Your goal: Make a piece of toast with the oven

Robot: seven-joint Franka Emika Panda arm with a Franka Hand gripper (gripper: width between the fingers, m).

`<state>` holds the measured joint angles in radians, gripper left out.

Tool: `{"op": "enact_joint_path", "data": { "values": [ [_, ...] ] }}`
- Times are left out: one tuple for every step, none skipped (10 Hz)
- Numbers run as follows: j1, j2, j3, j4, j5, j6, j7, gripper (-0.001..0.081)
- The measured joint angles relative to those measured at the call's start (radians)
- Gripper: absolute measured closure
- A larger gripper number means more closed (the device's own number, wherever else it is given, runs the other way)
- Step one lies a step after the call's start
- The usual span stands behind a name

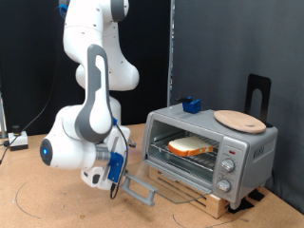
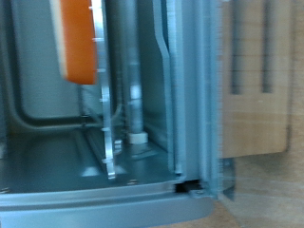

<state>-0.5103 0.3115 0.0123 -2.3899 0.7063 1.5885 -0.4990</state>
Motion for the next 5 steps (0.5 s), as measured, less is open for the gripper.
{"op": "enact_joint_path", "data": {
  "values": [
    [0.000,-0.024,0.003,-0.005,0.001,-0.030,0.001,0.0002],
    [0.002,-0.047,0.009,-0.009,0.001,-0.042,0.013,0.0002],
    [0.004,-0.067,0.015,-0.010,0.001,-0.054,0.021,0.0002],
    [0.004,-0.086,0.020,-0.011,0.000,-0.073,0.023,0.0002],
    [0.004,-0.106,0.025,-0.011,-0.001,-0.095,0.017,0.0002]
  ]
}}
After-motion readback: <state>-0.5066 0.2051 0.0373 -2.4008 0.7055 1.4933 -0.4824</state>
